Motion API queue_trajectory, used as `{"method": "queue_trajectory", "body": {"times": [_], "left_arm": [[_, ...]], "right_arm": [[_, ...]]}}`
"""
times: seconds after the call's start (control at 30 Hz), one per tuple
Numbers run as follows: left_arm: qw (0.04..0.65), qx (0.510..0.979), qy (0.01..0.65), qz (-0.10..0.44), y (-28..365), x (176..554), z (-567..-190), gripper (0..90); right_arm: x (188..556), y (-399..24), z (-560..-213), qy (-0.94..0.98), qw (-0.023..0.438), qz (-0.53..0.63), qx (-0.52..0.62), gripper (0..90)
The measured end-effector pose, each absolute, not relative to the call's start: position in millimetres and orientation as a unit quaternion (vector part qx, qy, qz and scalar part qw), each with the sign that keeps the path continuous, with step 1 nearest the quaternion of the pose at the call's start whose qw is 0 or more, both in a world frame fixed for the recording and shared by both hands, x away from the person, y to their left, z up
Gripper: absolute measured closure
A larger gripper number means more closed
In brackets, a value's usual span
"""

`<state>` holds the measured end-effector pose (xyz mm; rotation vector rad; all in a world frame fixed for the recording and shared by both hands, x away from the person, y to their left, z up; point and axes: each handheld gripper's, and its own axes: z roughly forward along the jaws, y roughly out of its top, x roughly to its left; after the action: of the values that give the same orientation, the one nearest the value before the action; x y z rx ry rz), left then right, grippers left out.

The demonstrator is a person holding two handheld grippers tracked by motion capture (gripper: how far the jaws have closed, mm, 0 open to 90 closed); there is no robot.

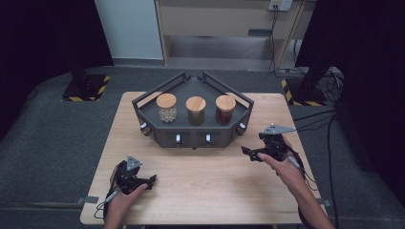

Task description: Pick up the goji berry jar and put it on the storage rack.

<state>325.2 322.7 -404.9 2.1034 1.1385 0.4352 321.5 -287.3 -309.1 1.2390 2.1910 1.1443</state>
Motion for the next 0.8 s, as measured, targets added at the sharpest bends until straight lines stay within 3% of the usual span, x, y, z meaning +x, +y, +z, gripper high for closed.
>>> {"method": "queue_trajectory", "body": {"times": [0.43,0.8], "left_arm": [[0.348,0.811,0.439,0.168,323,325,-405,0.0],[0.348,0.811,0.439,0.168,323,325,-405,0.0]], "right_arm": [[302,-288,-351,0.785,0.165,0.389,0.454,4.7],[293,-284,-367,0.793,0.163,0.375,0.451,4.8]]}}
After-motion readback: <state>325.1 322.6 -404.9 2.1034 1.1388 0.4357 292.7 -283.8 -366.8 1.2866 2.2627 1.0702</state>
